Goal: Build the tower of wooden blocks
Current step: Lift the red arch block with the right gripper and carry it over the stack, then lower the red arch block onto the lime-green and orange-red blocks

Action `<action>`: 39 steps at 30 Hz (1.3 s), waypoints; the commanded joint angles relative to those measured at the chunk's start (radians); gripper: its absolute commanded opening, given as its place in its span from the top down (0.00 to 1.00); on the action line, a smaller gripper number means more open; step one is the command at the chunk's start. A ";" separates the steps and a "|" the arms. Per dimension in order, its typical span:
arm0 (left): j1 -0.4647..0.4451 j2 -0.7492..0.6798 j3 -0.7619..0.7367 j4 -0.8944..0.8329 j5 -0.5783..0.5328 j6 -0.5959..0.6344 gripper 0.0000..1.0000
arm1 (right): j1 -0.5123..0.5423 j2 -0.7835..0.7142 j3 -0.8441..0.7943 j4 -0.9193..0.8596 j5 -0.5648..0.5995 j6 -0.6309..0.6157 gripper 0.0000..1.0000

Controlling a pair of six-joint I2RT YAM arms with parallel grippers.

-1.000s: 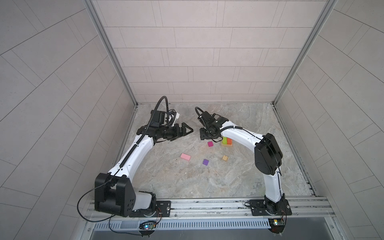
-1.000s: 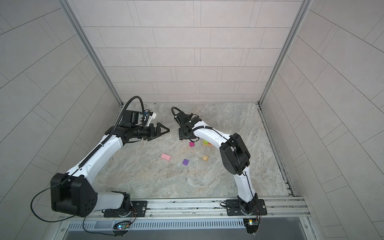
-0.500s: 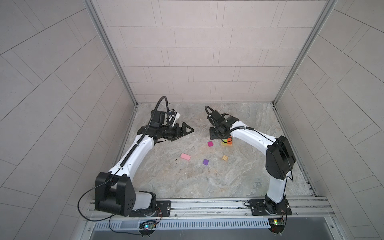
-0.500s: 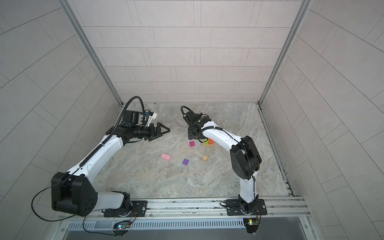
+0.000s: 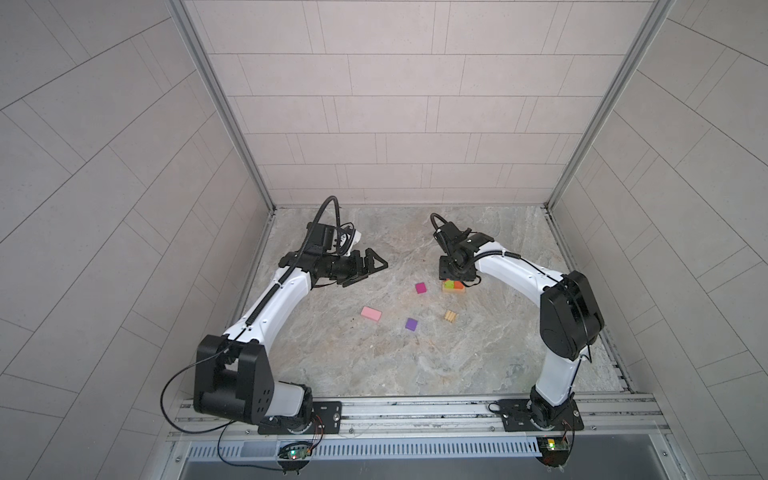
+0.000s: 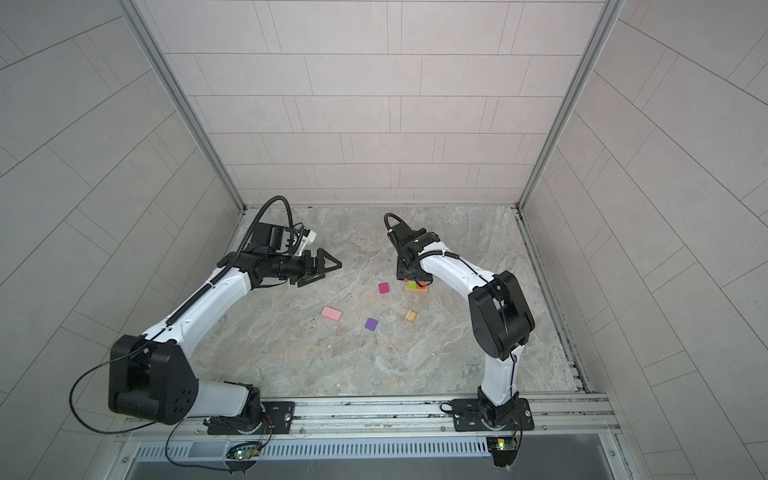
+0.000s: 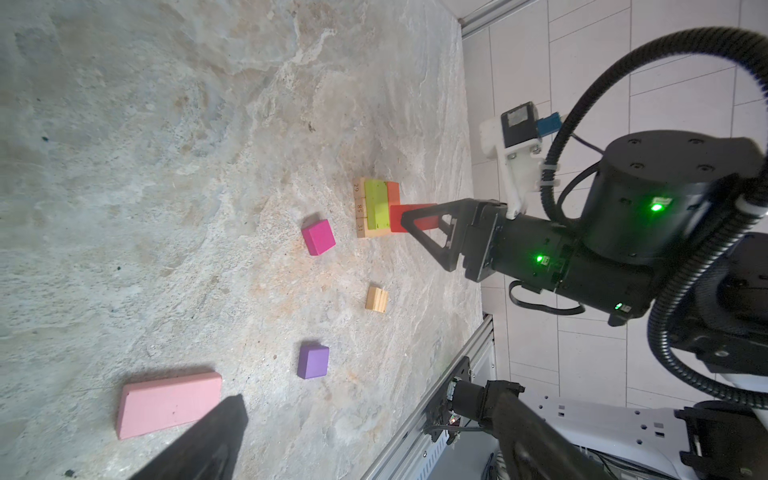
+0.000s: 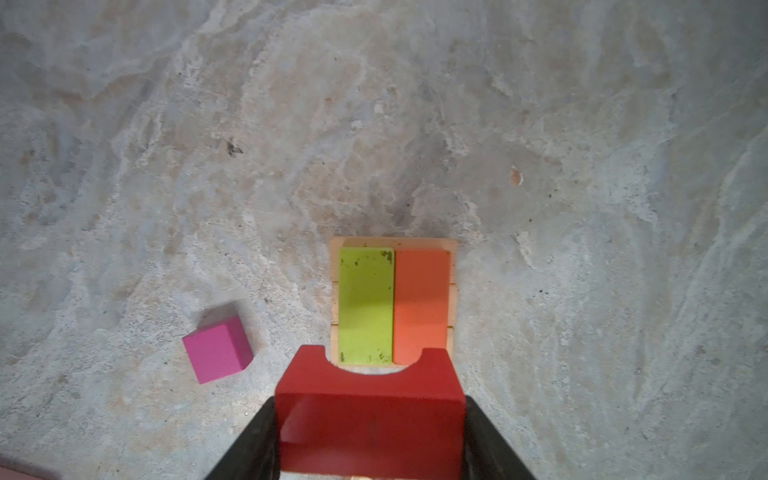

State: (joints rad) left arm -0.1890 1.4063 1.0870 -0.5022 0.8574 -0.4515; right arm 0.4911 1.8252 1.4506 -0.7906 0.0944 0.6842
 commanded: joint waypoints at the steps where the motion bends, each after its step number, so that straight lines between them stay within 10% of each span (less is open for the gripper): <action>1: -0.007 0.016 0.021 -0.042 -0.021 0.028 0.00 | -0.018 -0.041 -0.008 -0.016 0.014 -0.004 0.50; 39: -0.022 0.029 0.022 -0.048 -0.004 0.033 0.00 | -0.059 0.056 -0.012 0.082 -0.032 -0.003 0.51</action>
State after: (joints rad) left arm -0.2054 1.4307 1.0878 -0.5358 0.8448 -0.4427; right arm 0.4374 1.8664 1.4487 -0.7059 0.0574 0.6819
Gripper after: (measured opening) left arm 0.998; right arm 0.590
